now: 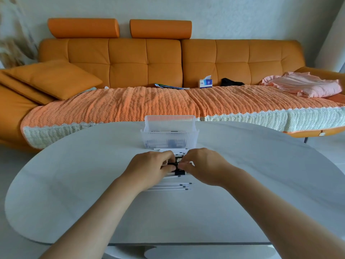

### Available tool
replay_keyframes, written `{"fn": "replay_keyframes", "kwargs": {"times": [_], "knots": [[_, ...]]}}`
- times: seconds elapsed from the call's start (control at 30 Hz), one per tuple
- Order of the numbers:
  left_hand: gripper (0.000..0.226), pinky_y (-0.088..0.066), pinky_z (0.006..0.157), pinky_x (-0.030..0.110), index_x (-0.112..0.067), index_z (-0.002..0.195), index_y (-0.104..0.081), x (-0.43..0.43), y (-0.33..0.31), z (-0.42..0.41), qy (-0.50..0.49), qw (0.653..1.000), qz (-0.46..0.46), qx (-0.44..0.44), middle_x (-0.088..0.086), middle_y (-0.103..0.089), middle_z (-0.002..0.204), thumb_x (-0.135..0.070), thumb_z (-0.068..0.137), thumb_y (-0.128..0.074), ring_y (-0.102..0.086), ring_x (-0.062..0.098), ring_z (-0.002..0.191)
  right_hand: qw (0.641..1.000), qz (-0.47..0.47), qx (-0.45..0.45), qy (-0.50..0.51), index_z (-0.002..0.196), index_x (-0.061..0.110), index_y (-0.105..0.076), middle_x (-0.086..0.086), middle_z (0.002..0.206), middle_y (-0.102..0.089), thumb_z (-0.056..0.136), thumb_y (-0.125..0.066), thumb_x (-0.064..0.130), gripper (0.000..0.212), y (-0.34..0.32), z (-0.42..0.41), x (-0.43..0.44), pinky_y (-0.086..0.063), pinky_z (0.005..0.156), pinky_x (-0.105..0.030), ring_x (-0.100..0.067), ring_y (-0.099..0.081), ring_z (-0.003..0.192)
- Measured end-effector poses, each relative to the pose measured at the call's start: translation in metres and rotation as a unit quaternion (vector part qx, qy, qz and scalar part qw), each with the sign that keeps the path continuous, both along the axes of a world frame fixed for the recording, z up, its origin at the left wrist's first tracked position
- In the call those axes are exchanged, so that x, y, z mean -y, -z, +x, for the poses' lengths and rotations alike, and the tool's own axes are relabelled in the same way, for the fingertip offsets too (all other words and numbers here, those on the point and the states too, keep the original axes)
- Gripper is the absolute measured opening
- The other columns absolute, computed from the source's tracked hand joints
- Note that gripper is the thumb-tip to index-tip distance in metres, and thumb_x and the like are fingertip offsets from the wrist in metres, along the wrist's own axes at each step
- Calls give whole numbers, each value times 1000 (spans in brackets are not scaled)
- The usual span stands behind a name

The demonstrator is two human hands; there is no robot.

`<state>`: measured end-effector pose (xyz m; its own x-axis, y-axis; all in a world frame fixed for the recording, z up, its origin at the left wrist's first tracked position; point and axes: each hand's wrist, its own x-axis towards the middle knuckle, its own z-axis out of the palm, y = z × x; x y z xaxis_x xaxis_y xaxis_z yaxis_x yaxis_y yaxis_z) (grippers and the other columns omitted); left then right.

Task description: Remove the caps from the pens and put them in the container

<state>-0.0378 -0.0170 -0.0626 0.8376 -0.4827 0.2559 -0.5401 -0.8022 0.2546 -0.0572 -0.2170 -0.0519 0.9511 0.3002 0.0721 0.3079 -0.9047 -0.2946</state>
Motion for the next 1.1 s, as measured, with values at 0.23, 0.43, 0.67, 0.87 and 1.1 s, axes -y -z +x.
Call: {"fn": "replay_keyframes", "kwargs": {"times": [0.23, 0.43, 0.67, 0.87, 1.1], "knots": [[27, -38, 62, 30, -28, 82, -60, -3, 2, 4, 2, 1000, 16, -4, -8, -59, 82, -43, 99, -46, -55, 13, 78, 999, 15, 28, 18, 95, 32, -71, 11, 99, -68, 92, -62, 43, 14, -4, 0, -6, -52, 79, -36, -13, -61, 88], [26, -40, 59, 28, -30, 80, -58, -6, 1, 1, 1, 997, -33, -64, -10, -57, 76, -54, 92, -54, -56, 11, 72, 998, 37, 41, 20, 86, 33, -69, 16, 93, -65, 86, -69, 40, 7, -3, -1, -12, -51, 71, -28, -8, -60, 83], [22, -45, 66, 31, -33, 83, -58, -9, 2, -3, 2, 999, -11, -50, -11, -60, 77, -47, 97, -48, -57, 12, 75, 999, 41, 29, 8, 90, 33, -68, 16, 92, -66, 86, -69, 38, 7, -3, -1, -14, -49, 69, -25, -9, -60, 84], [34, -42, 63, 30, -29, 82, -64, -16, 5, 1, -7, 999, -5, -52, -12, -59, 75, -49, 98, -42, -57, 13, 76, 999, 41, 23, -20, 89, 34, -66, 18, 88, -64, 88, -63, 37, 5, 1, 0, -14, -52, 70, -29, -7, -61, 79], [31, -37, 62, 19, -34, 95, -67, -34, 2, 0, -22, 1000, 7, -8, -17, -66, 89, -61, 86, -56, -58, 5, 82, 996, 82, -13, -22, 77, 36, -64, 19, 78, -66, 84, -53, 35, 13, 4, 2, -13, -56, 70, -33, -7, -63, 75]]}}
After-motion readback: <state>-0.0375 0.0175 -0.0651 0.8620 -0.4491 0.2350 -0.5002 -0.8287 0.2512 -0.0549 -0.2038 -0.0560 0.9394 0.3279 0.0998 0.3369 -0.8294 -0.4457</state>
